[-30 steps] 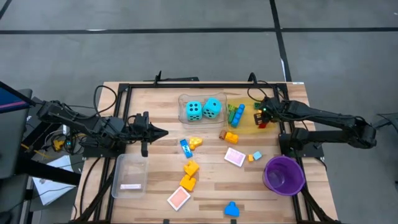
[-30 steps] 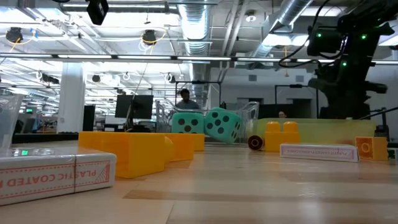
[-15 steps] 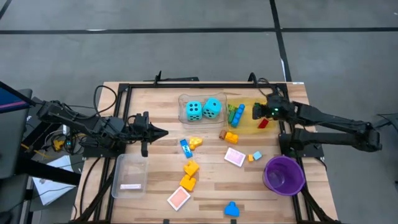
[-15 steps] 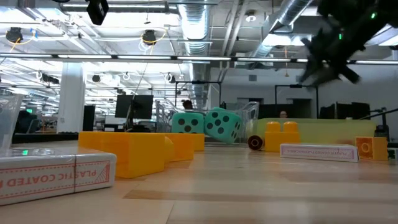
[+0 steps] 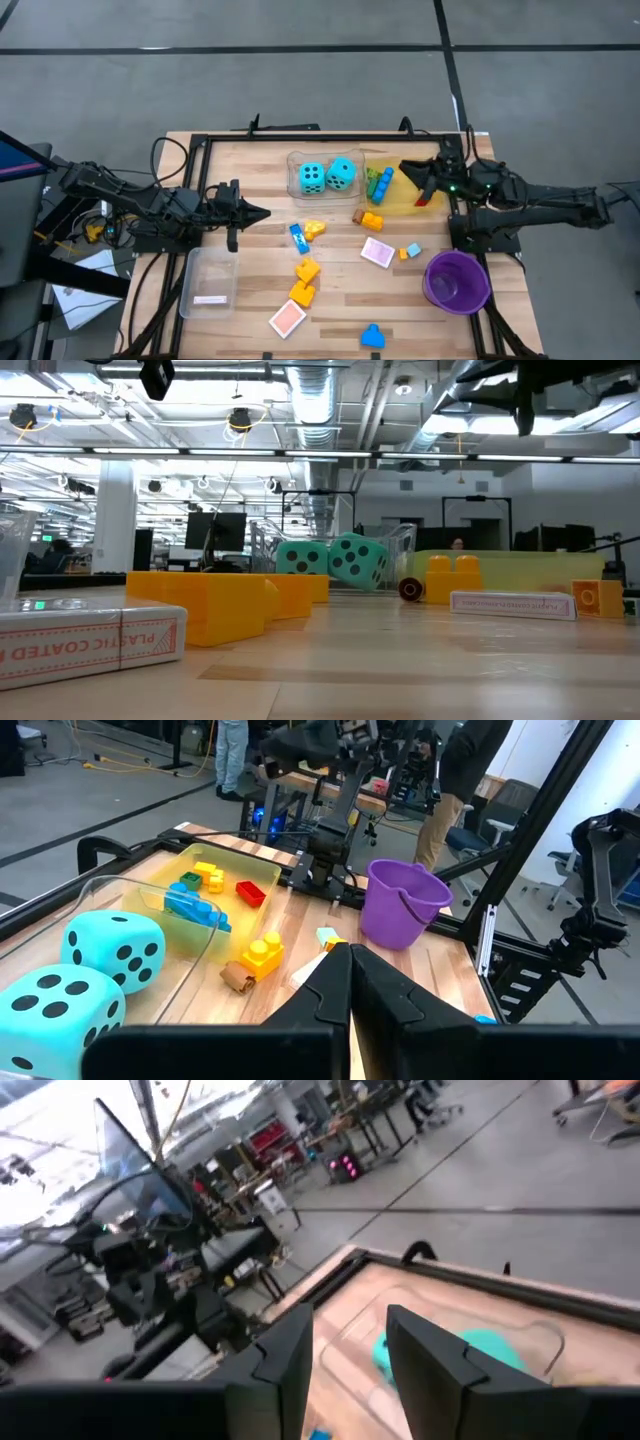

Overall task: Pick & Place Toys
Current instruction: Put the yellow game piece into the yellow bin

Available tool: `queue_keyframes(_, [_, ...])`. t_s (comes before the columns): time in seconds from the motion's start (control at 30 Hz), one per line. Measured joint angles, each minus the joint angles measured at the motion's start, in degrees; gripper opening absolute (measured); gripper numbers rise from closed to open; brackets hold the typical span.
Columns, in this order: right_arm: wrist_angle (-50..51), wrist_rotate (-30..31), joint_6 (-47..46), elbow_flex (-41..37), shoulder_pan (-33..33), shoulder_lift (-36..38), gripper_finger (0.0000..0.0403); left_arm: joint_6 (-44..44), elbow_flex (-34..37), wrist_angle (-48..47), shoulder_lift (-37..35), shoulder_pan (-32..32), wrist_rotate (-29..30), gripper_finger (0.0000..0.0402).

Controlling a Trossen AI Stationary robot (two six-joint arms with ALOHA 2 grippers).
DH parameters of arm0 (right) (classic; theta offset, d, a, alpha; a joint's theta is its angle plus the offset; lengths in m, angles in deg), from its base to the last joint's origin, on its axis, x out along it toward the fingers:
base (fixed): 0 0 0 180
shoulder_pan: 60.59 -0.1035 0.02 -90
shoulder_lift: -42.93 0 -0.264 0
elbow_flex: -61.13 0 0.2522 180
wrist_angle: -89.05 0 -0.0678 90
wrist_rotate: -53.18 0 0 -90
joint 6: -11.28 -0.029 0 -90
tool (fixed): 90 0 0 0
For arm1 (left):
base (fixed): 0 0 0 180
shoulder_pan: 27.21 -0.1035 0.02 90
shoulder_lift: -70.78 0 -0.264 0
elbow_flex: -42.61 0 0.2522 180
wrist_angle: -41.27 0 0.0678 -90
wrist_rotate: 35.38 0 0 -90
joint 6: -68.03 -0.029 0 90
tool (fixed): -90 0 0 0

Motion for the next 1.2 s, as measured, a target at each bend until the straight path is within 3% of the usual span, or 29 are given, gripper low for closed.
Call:
queue_keyframes(0.37, [5.56,1.28,-9.98,-0.02,-3.17,-2.32,0.0122,1.16,0.00,0.03,0.00,0.00,-0.01,0.0000])
queue_keyframes(0.5, [3.43,1.27,-14.71,-0.02,-5.85,-3.68,0.0122,1.17,-0.01,1.78,-0.01,0.00,-0.01,0.0000])
queue_keyframes(0.73, [-3.12,1.31,-13.60,-0.02,-11.07,-5.46,0.0122,-0.22,-0.02,4.91,-0.02,0.00,-0.01,0.0000])
queue_keyframes(1.2, [2.69,6.16,-16.83,-0.02,-16.17,-5.31,0.0122,-0.37,-0.02,6.13,-0.02,0.00,-0.01,0.0000])
